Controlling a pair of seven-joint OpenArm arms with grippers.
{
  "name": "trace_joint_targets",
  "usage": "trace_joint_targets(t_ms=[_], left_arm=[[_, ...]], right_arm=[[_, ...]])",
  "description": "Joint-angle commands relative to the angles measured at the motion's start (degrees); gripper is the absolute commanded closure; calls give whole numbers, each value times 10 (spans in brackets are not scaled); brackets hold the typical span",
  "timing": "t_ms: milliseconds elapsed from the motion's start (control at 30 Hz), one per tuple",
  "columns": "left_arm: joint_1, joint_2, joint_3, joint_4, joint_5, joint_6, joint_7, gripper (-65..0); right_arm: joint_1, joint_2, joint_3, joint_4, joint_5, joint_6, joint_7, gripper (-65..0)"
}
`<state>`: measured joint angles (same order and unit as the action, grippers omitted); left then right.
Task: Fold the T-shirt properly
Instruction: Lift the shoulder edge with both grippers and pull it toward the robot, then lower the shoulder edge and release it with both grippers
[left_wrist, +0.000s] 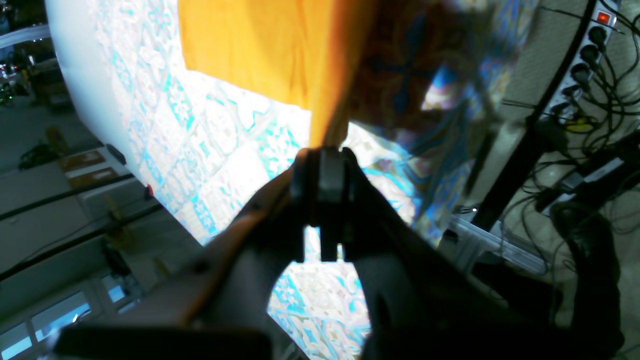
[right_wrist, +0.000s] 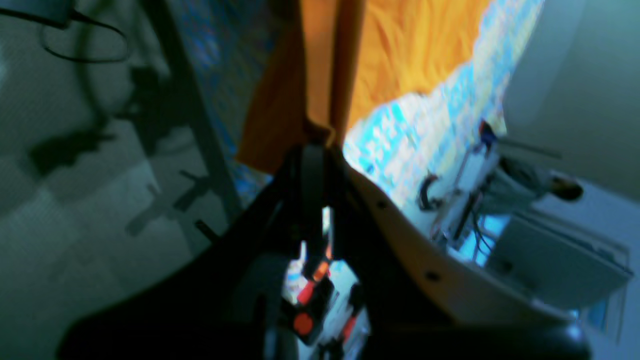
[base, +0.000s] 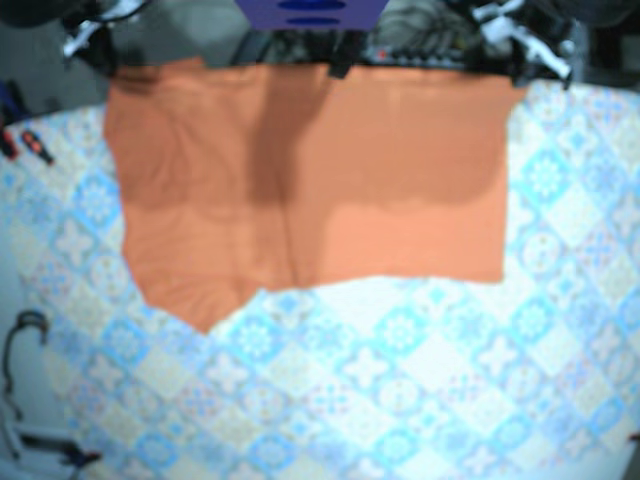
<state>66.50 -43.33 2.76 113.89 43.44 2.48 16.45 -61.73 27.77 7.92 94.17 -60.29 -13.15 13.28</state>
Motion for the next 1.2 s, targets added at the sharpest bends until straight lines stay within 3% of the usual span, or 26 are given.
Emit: trace_joint_targets(t_ms=[0,133,300,467,600,1000,1167], left_arm=[[5,-4,-4,5,2,9,2,0],[-5,-4,-3,5,2,9,3,0],[-35,0,-2,4,2,7,6,0],[-60,0,-2,4,2,6,7,0],[-69,0,-1,3,2,5,7,0],[-112,1,27,-55,2,5,7,0],[-115,13,27,-55,2,5,7,0]], right_arm=[[-7,7,10,-1,7,-8,-3,0],[11,7,10,-2,6,-3,-3,0],[51,7,7,-2,6,44,-3,0],[89,7,-23,-3,6,49,-6,0],[108,5,-30,-10,-13,89,-7,0],[170,3,-89,-42,-59,92,-7,0],[198,5,-110,-43,-59,112,-7,0]])
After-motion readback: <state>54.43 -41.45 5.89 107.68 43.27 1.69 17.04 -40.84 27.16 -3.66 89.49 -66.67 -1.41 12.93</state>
